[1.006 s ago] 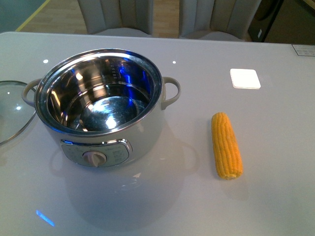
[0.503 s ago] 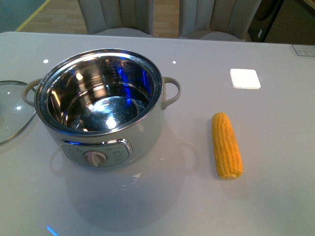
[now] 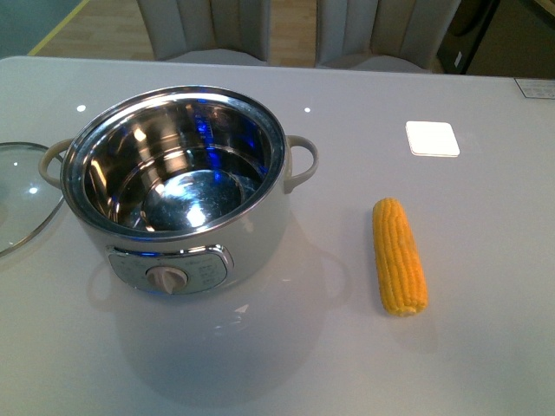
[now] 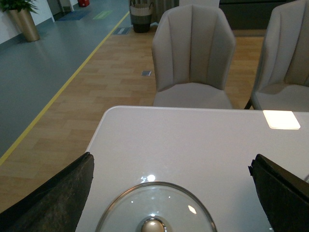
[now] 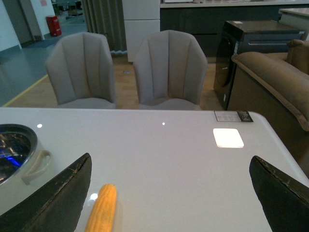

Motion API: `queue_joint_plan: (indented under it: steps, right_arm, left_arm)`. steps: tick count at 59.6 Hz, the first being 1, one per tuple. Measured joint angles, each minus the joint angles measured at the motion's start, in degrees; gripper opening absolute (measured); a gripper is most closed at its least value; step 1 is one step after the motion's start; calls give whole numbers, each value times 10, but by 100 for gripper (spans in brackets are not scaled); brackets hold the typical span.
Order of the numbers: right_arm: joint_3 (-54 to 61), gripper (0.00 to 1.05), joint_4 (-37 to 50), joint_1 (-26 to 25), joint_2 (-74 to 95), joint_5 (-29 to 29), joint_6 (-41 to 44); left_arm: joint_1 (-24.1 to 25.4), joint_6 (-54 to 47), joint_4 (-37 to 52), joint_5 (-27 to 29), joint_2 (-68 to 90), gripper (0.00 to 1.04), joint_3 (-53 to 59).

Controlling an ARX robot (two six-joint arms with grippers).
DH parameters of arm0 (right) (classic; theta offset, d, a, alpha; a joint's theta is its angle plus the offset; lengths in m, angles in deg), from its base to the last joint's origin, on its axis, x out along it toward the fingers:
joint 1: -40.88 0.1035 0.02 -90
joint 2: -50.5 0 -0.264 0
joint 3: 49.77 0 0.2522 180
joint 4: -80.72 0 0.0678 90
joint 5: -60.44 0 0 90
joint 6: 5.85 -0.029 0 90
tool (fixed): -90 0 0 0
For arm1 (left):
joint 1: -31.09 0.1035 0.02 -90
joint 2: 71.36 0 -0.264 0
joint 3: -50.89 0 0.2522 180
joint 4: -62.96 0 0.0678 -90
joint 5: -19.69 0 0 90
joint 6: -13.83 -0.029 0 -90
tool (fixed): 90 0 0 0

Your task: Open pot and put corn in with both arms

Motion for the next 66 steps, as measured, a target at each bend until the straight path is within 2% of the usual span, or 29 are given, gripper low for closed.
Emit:
queue_joint_plan:
  steps: [15,21,30,46,59,62,66]
  right_arm:
    - [0,96,0,0,0,0,0]
    - [0,96,0,0,0,0,0]
    - [0,96,0,0,0,0,0]
    - [0,96,0,0,0,0,0]
    - [0,96,0,0,0,0,0]
    - [0,96,0,0,0,0,0]
    - [0,96,0,0,0,0,0]
  left_arm:
    - [-33,31,-58,17,-150,98,90]
    - [-74,67,24,92,-216,80,165]
    - [-143,84,3,148,-338,51,263]
    - [-198,88,-46,207,-440,3,311]
    - [-230,90,-96,236,-513,4,334]
    - [-261,91,-112,282,-533,4,339]
    - [-281,90,-101,288,-543,4,351]
